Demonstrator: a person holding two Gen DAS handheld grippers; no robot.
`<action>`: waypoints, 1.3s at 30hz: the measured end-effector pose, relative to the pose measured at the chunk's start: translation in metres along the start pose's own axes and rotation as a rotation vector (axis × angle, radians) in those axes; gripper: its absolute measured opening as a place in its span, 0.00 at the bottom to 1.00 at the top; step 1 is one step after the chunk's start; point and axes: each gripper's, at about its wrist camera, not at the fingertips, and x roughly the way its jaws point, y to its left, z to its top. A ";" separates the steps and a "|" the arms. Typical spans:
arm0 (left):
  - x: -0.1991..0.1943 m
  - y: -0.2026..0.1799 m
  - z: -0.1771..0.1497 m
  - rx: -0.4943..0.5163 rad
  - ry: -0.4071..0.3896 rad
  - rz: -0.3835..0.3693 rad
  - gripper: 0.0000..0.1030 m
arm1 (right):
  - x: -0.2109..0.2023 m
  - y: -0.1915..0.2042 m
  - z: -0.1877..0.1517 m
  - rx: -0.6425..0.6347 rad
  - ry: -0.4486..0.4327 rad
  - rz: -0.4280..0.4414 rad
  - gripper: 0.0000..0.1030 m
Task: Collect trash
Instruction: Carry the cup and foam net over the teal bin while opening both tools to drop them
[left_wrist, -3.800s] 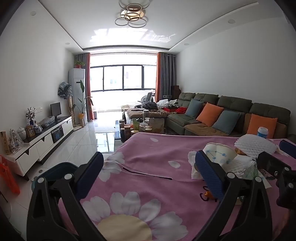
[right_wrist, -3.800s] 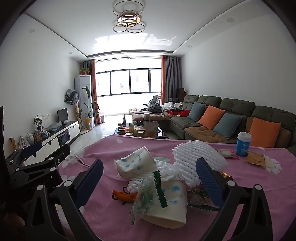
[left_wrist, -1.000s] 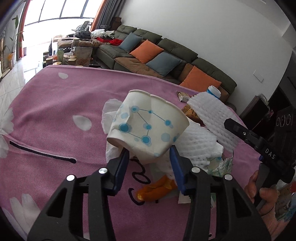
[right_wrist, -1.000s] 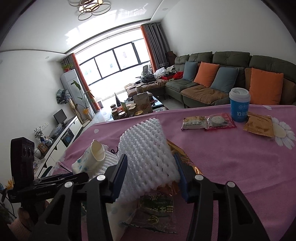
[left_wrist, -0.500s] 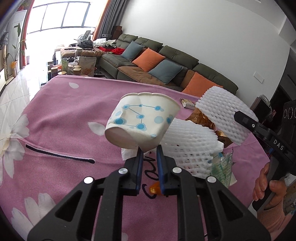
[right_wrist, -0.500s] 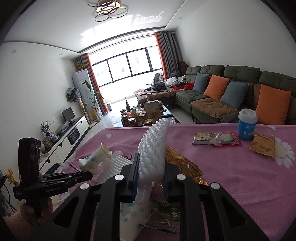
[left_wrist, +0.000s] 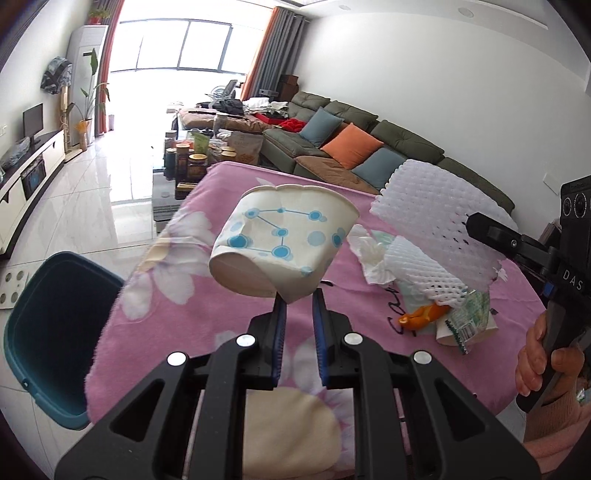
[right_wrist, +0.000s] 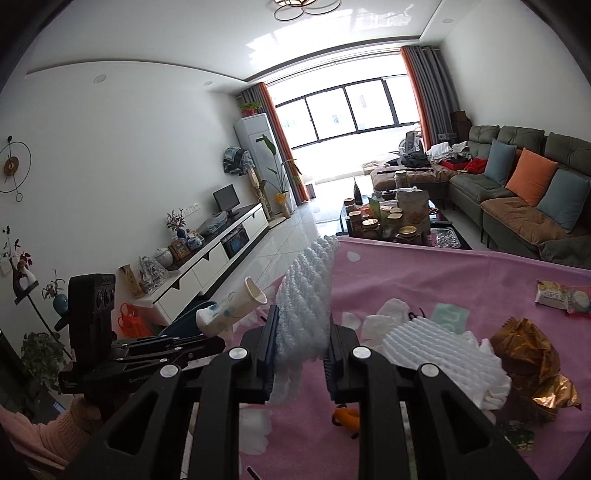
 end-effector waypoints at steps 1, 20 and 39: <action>-0.008 0.010 -0.003 -0.017 -0.004 0.022 0.14 | 0.011 0.010 0.001 -0.007 0.021 0.029 0.19; -0.058 0.219 -0.036 -0.241 0.072 0.339 0.14 | 0.208 0.145 0.004 -0.118 0.386 0.284 0.21; -0.042 0.242 -0.052 -0.335 0.046 0.387 0.21 | 0.288 0.165 -0.022 -0.126 0.527 0.207 0.44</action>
